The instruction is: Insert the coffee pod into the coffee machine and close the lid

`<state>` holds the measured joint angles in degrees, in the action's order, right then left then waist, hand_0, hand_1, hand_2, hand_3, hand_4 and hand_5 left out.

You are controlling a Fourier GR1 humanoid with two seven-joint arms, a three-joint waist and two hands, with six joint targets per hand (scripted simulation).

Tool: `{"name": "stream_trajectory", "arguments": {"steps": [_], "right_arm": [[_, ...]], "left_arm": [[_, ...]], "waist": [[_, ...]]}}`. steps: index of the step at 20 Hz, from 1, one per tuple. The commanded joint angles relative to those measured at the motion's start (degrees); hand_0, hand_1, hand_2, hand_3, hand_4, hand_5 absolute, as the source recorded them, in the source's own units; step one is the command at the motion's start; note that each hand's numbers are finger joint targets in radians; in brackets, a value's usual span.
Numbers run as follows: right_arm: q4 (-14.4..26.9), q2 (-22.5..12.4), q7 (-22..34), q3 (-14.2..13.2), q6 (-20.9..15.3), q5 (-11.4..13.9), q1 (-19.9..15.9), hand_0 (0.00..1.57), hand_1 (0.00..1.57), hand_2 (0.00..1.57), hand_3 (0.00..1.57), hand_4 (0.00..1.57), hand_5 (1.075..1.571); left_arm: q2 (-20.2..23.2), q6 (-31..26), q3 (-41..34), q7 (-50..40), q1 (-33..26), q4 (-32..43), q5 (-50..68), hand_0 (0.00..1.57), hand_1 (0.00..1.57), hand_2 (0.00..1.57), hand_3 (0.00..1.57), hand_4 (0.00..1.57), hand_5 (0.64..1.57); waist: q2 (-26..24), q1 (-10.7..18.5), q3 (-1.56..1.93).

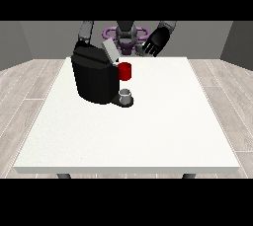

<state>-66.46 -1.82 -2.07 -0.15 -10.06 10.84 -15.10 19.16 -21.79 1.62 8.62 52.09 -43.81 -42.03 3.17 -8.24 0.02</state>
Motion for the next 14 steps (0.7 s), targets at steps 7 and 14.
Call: {"name": "stream_trajectory", "arguments": {"steps": [7,14], "right_arm": [[-4.3,0.3,1.5,1.4,-1.2,0.6,-5.3,0.00,0.00,0.00,0.00,0.00,1.571],[-11.3,-2.5,5.4,1.6,2.1,-0.2,-6.7,0.00,0.00,0.00,0.00,0.00,1.571]], "left_arm": [[2.4,-2.5,-7.0,-5.4,11.0,2.0,3.2,1.27,1.27,1.30,1.27,0.49,1.571],[7.9,-1.7,-8.1,-4.3,14.1,5.2,1.2,1.25,1.25,1.30,1.25,0.48,1.571]], "waist": [[4.9,-4.5,-0.01],[8.2,-10.6,-0.03]]}}
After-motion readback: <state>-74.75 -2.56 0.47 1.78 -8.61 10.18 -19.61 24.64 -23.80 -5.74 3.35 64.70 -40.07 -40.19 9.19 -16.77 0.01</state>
